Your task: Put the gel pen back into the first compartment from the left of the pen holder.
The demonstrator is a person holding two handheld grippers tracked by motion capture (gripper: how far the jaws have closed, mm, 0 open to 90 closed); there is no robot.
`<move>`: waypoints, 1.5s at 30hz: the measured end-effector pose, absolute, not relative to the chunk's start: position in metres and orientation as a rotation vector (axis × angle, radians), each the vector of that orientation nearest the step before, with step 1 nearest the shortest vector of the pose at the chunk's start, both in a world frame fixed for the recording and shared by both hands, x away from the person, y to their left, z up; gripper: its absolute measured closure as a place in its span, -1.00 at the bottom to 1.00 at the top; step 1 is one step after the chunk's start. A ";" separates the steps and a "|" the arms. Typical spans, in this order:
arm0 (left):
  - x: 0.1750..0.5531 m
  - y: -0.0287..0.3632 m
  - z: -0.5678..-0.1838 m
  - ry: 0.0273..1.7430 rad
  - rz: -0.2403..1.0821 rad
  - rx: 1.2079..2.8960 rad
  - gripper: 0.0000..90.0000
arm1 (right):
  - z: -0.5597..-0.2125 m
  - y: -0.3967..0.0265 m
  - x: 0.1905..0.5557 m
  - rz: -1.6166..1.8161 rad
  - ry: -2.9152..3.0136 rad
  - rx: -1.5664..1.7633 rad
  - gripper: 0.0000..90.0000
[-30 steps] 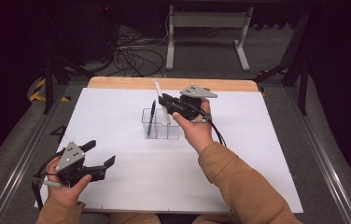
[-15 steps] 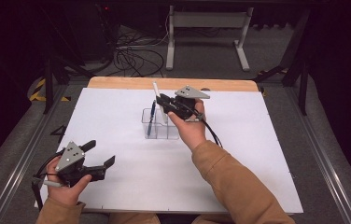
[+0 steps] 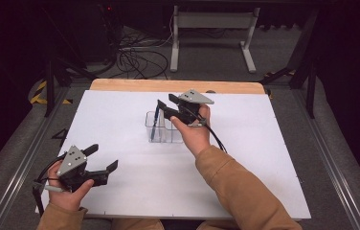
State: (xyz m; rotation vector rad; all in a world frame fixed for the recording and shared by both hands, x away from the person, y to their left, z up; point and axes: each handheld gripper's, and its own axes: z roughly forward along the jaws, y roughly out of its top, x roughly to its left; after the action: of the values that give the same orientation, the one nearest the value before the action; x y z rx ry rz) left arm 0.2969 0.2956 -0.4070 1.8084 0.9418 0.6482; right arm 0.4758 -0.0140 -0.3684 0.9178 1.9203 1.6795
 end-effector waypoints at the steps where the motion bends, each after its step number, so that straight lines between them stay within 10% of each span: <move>1: 0.297 0.295 -0.407 0.942 0.648 1.809 -0.70 | -0.367 -0.015 0.475 1.679 1.910 0.918 -0.03; 45: 0.301 0.284 -0.405 0.910 0.628 1.833 -0.71 | -0.313 -0.101 0.419 1.676 1.935 0.873 -0.29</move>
State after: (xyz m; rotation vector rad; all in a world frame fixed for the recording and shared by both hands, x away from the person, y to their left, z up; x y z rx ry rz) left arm 0.3013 0.2841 -0.4051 1.8325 0.9104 0.6283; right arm 0.4191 -0.1009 -0.3128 0.8727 1.9351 1.6764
